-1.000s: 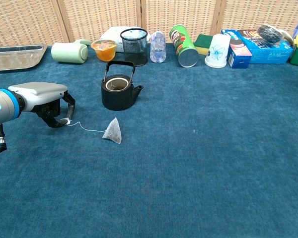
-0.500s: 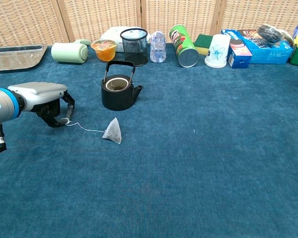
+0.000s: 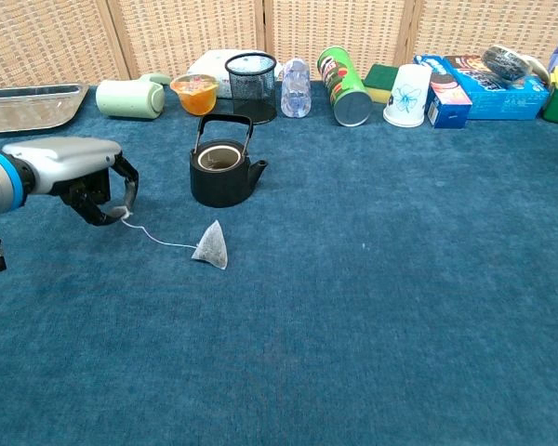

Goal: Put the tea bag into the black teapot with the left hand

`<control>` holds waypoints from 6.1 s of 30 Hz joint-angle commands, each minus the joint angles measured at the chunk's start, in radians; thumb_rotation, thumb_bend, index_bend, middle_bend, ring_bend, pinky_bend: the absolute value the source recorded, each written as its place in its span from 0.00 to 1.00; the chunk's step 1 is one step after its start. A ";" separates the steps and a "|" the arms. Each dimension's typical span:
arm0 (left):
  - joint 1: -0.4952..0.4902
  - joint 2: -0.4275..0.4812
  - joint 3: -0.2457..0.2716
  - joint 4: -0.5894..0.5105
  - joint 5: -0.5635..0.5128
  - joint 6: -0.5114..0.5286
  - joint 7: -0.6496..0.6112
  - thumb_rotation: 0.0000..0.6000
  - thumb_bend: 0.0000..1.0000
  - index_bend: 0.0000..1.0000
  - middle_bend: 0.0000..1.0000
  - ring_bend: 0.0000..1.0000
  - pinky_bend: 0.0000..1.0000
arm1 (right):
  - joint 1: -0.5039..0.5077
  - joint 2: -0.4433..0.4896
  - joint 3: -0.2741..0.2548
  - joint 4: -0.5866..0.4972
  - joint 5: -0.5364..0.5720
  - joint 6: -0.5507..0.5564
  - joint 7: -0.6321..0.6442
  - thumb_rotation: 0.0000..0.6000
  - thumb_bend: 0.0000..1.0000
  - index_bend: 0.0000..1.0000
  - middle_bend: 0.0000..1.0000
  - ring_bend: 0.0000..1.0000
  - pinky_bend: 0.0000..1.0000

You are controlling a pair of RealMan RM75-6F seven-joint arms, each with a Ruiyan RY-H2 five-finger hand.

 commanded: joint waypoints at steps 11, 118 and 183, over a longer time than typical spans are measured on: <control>0.033 0.185 -0.088 -0.247 0.146 0.102 -0.152 1.00 0.49 0.59 1.00 1.00 0.94 | -0.006 -0.001 -0.009 0.004 -0.030 0.021 0.020 1.00 0.24 0.24 0.29 0.25 0.22; -0.256 0.119 -0.194 -0.099 -0.190 0.025 -0.120 1.00 0.34 0.49 1.00 0.98 0.92 | -0.059 -0.021 -0.009 0.095 -0.002 0.014 0.147 1.00 0.24 0.24 0.31 0.25 0.23; -0.374 0.018 0.027 -0.011 -0.334 -0.100 0.162 1.00 0.53 0.27 0.98 0.92 0.91 | -0.063 -0.020 -0.004 0.097 0.022 -0.004 0.142 1.00 0.24 0.24 0.31 0.25 0.23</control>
